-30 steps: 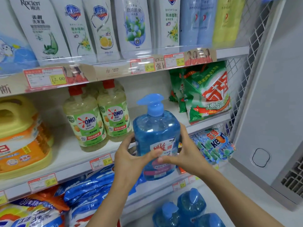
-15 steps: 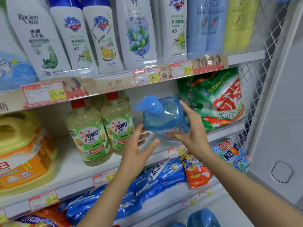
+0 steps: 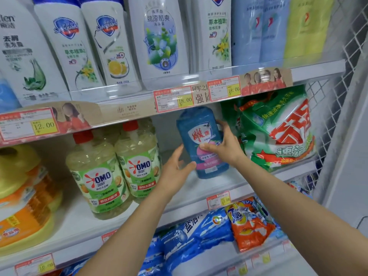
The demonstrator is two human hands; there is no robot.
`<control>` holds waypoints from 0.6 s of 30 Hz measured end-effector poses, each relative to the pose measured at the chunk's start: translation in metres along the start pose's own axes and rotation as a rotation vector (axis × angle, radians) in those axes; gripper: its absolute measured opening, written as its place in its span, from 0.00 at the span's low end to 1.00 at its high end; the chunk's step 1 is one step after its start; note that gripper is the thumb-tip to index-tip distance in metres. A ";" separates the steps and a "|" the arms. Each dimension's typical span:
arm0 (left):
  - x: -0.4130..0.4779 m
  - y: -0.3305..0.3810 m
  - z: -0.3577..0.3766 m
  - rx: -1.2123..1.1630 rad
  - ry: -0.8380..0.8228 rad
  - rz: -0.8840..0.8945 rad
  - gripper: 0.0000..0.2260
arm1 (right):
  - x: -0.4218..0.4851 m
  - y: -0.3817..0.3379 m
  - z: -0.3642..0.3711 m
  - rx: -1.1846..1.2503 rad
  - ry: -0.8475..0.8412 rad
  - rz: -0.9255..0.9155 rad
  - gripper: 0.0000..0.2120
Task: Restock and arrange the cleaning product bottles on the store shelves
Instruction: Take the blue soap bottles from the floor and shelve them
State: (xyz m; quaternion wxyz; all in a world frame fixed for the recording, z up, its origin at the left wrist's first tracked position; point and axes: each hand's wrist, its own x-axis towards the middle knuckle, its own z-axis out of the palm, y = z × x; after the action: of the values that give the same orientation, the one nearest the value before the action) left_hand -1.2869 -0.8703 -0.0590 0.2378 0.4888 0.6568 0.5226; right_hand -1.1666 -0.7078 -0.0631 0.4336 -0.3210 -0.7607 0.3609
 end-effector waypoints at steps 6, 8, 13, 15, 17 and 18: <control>0.024 -0.017 0.009 0.207 -0.016 0.040 0.28 | 0.009 0.017 0.027 0.220 0.040 0.042 0.39; 0.031 -0.021 0.010 0.234 0.009 0.038 0.27 | 0.019 0.019 0.034 0.240 -0.014 0.085 0.39; 0.046 -0.026 0.005 0.266 0.012 0.018 0.24 | 0.050 0.021 0.057 0.104 -0.064 0.196 0.45; 0.053 -0.030 0.001 0.277 0.017 -0.018 0.23 | 0.061 0.016 0.061 0.085 -0.113 0.224 0.43; 0.053 -0.030 0.000 0.284 0.020 -0.017 0.22 | 0.056 0.004 0.059 0.150 -0.166 0.239 0.34; 0.049 -0.030 0.001 0.317 0.030 0.018 0.21 | 0.050 0.000 0.056 0.178 -0.203 0.241 0.30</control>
State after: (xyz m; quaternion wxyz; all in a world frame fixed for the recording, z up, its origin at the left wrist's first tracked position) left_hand -1.3179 -0.8257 -0.0770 0.1431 0.5180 0.7303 0.4217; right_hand -1.2376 -0.6826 -0.0623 0.3350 -0.3322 -0.7217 0.5065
